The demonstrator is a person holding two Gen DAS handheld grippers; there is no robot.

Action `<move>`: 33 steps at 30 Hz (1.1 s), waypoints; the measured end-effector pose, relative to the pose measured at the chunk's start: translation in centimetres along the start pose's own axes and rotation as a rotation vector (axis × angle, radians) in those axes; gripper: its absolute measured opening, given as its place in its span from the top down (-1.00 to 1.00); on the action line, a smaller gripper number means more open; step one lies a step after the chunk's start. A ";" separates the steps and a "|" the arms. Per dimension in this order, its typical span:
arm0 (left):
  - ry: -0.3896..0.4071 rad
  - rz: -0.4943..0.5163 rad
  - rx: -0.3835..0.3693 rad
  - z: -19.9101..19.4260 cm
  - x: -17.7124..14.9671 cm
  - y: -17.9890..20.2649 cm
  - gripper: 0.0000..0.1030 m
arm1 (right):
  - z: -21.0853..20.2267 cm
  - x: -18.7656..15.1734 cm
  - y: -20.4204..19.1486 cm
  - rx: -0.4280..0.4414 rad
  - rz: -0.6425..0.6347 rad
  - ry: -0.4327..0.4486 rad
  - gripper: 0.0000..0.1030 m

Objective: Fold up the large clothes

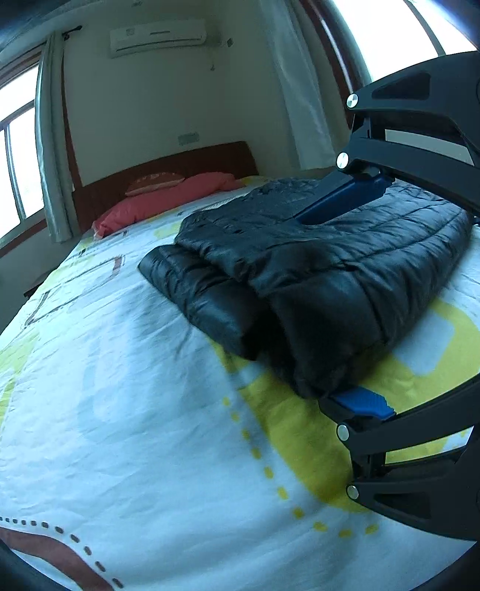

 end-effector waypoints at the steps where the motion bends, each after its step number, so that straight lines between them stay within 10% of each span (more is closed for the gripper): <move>1: 0.006 0.012 -0.003 -0.1 0.0 -0.1 -0.54 | -0.3 -0.3 0.1 0.010 -0.005 -0.001 -0.35; 7: 0.019 -0.007 0.020 0.9 0.1 0.8 -0.53 | 2.9 0.8 -0.3 0.048 -0.003 0.024 -0.36; 8: 0.025 -0.013 0.047 1.2 0.2 0.8 -0.27 | 3.2 1.1 -0.5 0.047 -0.008 0.044 -0.32; 12: 0.053 0.020 0.098 1.4 -0.1 0.9 0.20 | 3.8 1.4 -0.2 0.072 0.017 0.064 0.39; 15: 0.055 0.046 0.088 0.8 -0.4 1.2 0.42 | 3.0 0.7 0.2 0.130 0.029 0.060 0.56; 33: -0.007 0.120 0.105 -9.6 -6.0 -5.2 0.50 | -7.5 -6.3 1.5 0.123 0.032 -0.031 0.59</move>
Point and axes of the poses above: each gripper's, at about its wrist camera, not at the fingertips, and z roughly the way its jaws point, y to its right, x to its top, the point moved 3 cm from there along z, roughly the way its jaws point, and after that the axes turned 12 degrees about x, right-handed, at the moved point
